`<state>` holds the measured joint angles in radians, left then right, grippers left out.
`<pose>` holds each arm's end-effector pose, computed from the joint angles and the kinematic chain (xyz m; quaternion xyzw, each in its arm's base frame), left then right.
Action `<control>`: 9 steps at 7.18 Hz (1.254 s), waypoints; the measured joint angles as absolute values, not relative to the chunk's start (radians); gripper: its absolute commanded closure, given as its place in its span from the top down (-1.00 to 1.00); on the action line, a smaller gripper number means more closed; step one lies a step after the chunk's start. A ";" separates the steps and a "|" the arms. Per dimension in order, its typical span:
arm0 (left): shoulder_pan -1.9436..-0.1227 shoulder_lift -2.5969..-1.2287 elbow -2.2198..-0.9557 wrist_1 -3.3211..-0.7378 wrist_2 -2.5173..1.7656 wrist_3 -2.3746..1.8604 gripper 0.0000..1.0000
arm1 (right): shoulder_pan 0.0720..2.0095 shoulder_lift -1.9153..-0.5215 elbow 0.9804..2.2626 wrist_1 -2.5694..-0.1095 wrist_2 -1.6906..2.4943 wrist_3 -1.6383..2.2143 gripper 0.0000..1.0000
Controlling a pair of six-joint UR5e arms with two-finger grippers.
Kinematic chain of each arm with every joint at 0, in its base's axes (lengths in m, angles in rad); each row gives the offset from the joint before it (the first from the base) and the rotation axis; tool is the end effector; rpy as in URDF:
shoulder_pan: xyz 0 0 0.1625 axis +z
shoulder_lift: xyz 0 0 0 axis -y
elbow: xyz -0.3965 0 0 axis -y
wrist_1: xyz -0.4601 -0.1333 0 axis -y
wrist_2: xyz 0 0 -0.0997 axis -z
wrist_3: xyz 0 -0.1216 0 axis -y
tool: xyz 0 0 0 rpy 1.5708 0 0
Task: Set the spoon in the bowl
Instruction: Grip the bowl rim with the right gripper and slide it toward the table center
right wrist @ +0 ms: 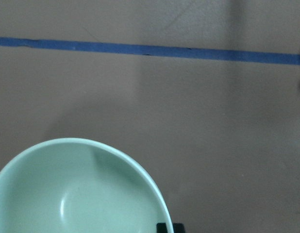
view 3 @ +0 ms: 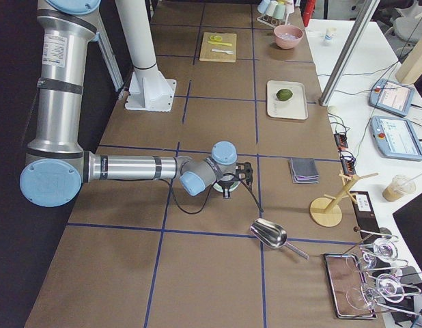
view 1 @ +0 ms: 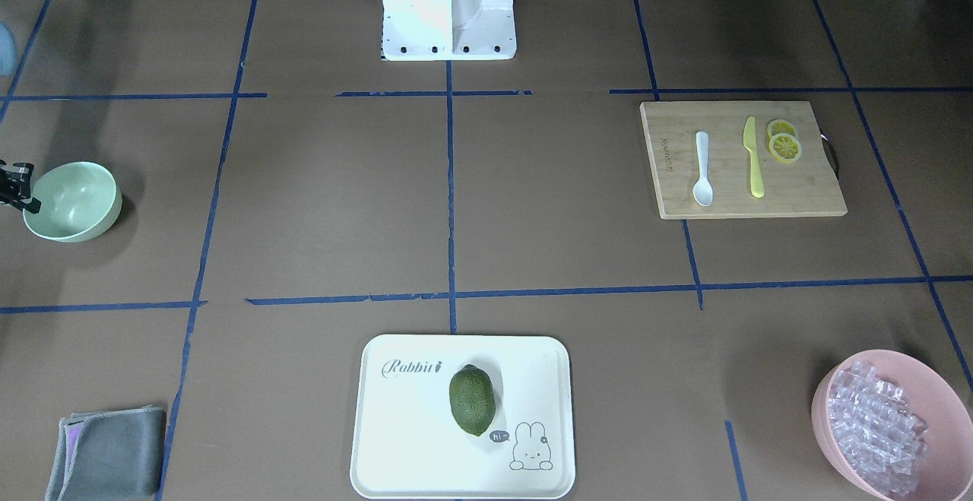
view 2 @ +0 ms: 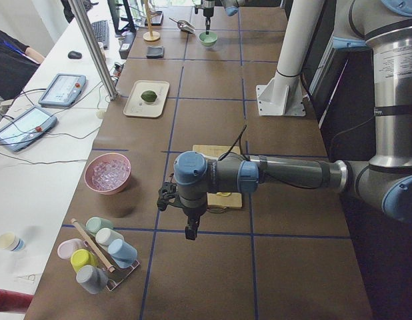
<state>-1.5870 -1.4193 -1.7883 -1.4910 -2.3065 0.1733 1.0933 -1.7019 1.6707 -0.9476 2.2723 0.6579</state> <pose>-0.0598 -0.4968 0.6156 0.0276 0.3586 0.0707 0.9304 -0.2007 -0.5071 0.5914 0.0542 -0.4244 -0.0189 0.9037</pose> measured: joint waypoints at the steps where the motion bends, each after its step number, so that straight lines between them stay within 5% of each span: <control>1: -1.587 -1.419 -1.789 -1.491 -2.307 0.173 1.00 | 1.084 -1.669 1.722 -1.005 2.273 0.727 -1.00; 5: -1.586 -1.414 -1.786 -1.491 -2.306 0.173 1.00 | 0.810 -1.292 1.825 -1.289 2.163 1.286 -1.00; 9: -1.586 -1.421 -1.787 -1.493 -2.306 0.173 1.00 | 0.509 -0.953 1.696 -1.439 1.883 1.635 -1.00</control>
